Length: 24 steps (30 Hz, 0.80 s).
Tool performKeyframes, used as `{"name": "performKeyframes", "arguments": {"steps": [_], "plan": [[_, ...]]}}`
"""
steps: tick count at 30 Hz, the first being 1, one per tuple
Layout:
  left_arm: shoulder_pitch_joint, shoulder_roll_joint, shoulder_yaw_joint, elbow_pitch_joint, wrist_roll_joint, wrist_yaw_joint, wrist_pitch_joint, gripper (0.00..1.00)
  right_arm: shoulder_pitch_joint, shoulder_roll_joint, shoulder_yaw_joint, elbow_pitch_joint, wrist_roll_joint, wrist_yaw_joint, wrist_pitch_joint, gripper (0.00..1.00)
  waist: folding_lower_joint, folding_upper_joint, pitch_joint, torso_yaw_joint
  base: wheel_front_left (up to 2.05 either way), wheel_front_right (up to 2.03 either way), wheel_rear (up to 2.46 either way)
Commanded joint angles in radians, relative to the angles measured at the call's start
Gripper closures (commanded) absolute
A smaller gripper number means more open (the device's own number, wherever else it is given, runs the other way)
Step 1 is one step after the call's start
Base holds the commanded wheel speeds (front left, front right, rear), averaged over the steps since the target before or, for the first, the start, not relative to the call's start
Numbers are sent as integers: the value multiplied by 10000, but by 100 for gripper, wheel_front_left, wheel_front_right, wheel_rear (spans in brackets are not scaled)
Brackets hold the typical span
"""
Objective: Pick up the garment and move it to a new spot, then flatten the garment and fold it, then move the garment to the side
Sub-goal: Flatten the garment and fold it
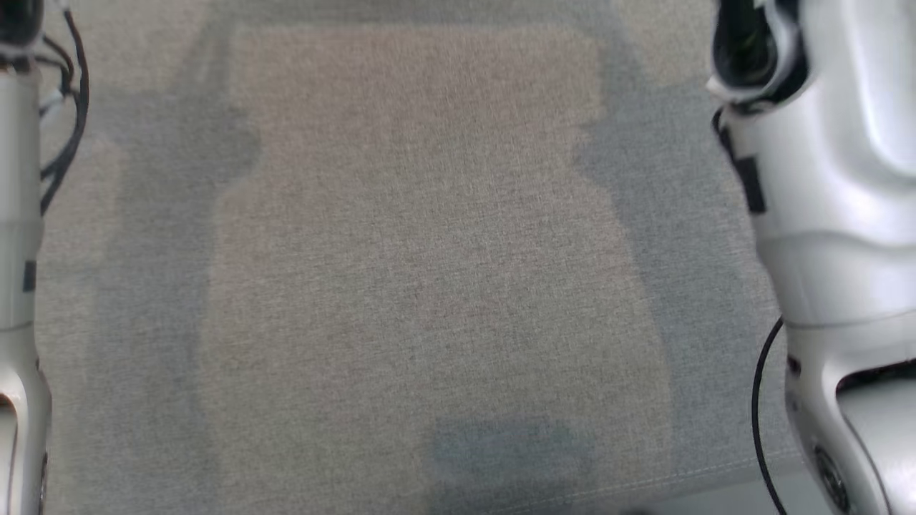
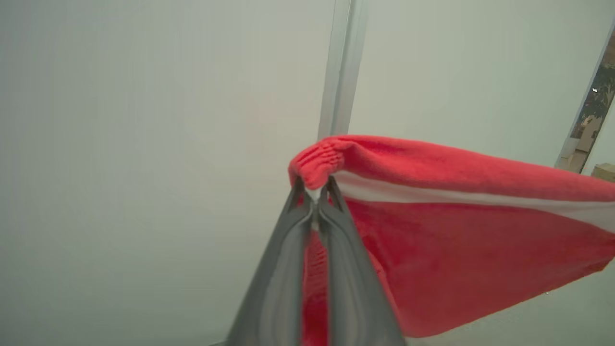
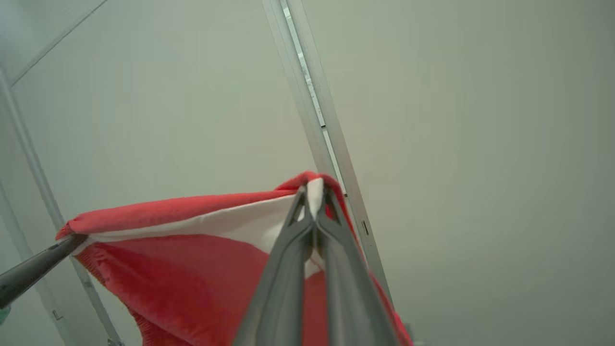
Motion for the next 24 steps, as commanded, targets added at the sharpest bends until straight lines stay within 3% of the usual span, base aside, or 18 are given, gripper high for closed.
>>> {"name": "performKeyframes", "arguments": {"steps": [1,10,20,24], "plan": [[269,142,-59,171,-82,-30,-154,100,185,-14,81,51,79,-4,-32,100,-1,18,987,-385,0,0,0],[2127,600,-1122,1124,-1598,-35,-1461,100,2325,23,817,-340,483,-4,-42,100,-1,18,1237,-329,0,0,0],[4297,1313,-1915,-333,-3174,-29,-2562,100,4382,-580,546,-1844,208,-7,-41,100,-1,18,718,32,0,0,0],[5434,1154,-1782,-926,-3415,-28,-2782,100,5290,-864,304,-2376,-142,-11,-43,100,-1,18,394,225,0,0,0]]}}
